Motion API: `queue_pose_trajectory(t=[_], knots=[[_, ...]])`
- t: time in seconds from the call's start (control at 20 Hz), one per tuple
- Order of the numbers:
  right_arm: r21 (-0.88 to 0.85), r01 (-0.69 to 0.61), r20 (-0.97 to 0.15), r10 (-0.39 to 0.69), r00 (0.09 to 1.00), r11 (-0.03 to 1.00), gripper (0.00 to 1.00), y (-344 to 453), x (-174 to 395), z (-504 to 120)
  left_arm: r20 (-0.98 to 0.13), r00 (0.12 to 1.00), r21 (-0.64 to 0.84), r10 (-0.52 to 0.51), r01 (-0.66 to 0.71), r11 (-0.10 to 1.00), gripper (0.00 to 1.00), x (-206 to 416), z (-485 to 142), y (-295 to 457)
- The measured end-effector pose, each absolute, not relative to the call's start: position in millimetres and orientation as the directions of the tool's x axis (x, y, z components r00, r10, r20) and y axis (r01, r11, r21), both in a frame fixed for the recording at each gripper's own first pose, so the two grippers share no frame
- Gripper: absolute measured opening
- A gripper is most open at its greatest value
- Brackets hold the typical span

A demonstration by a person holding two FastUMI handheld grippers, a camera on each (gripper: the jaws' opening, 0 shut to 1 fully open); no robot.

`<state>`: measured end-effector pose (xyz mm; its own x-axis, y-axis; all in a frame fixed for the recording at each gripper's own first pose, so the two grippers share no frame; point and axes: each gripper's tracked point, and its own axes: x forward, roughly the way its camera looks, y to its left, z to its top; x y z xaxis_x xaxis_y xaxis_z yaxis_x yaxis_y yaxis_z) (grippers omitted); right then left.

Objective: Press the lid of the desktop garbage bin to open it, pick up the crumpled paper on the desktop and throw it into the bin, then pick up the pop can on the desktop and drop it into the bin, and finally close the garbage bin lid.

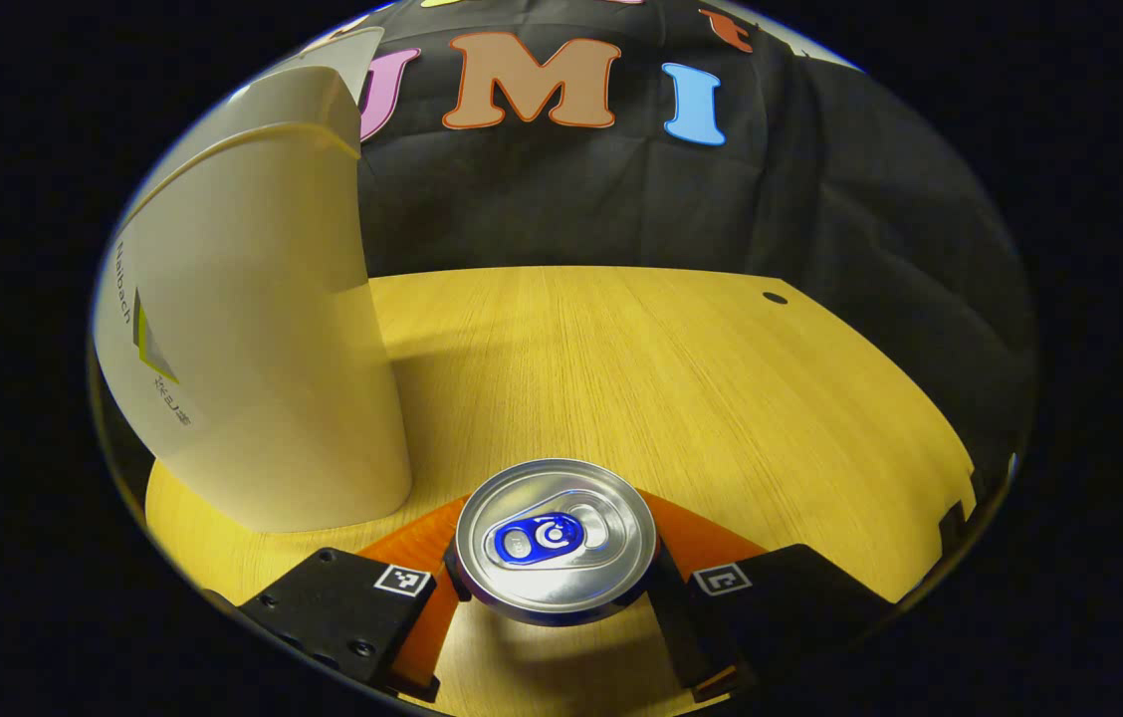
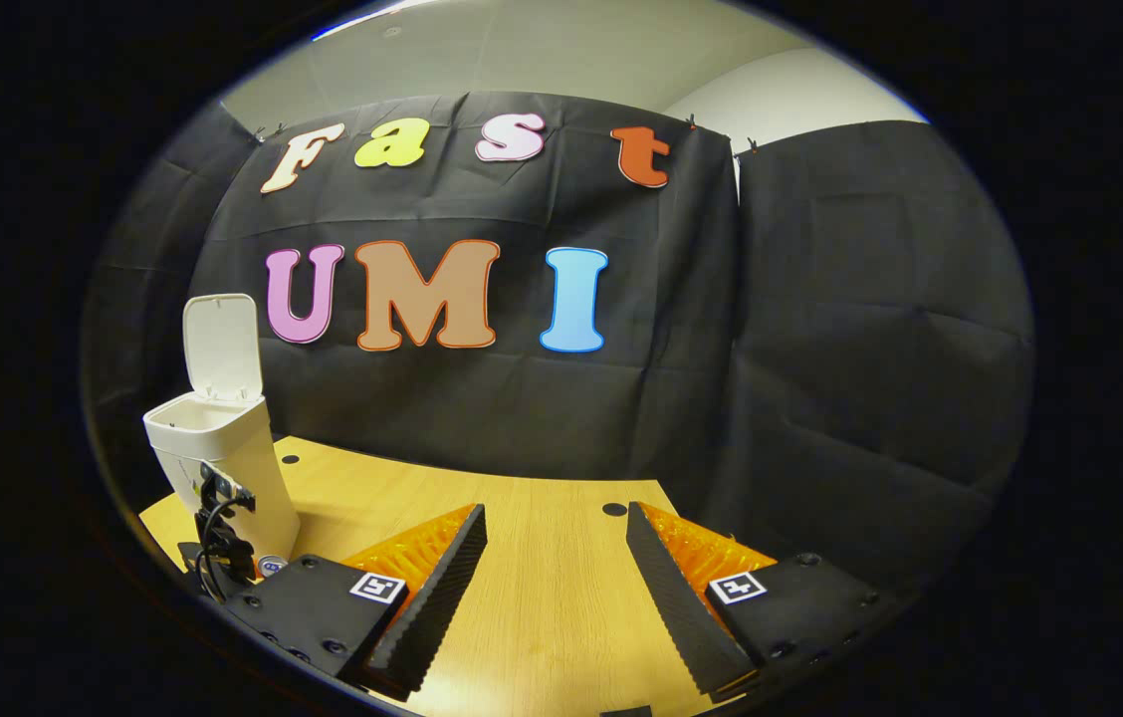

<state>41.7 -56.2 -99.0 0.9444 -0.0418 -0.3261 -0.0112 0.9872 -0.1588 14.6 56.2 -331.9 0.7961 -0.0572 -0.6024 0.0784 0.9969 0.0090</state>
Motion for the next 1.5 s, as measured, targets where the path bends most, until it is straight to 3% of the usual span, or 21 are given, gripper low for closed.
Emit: queue_pose_trajectory(t=[0.25, 0.5, 0.95, 1.1, 1.25, 1.5], knots=[[-0.145, -0.031, -0.308, -0.016, 0.951, 0.989, 0.95, -49.9, 41.1, -94.7, -0.455, 0.885, 0.002, -0.103, 0.116, 0.993, 0.8, 40.6, -247.6, 44.8], [-0.116, -0.052, -0.292, 0.016, 0.956, 0.992, 0.95, -41.6, 42.3, -93.3, -0.233, 0.961, 0.026, -0.152, 0.162, 0.986, 0.78, 63.9, -136.6, 29.0], [-0.07, -0.041, -0.273, 0.021, 0.962, 0.997, 0.95, -45.1, 42.1, -92.1, 0.009, 0.996, 0.099, -0.085, 0.084, 0.991, 0.77, 82.2, -7.2, 69.5], [-0.067, -0.04, -0.28, 0.019, 0.96, 0.997, 0.92, -48.2, 40.6, -96.1, 0.044, 0.999, 0.142, -0.012, 0.006, 0.99, 0.77, 89.4, 9.9, 105.1], [-0.064, -0.04, -0.291, 0.02, 0.957, 0.997, 0.98, -48.4, 39.4, -100.5, 0.032, 0.996, 0.143, 0.082, -0.086, 0.986, 0.77, 95.2, 8.0, 147.1], [-0.073, -0.044, -0.299, 0.021, 0.954, 0.996, 0.95, -47.1, 40.5, -103.4, -0.122, 0.96, 0.125, 0.252, -0.237, 0.963, 0.78, 96.1, -40.9, 214.8]])
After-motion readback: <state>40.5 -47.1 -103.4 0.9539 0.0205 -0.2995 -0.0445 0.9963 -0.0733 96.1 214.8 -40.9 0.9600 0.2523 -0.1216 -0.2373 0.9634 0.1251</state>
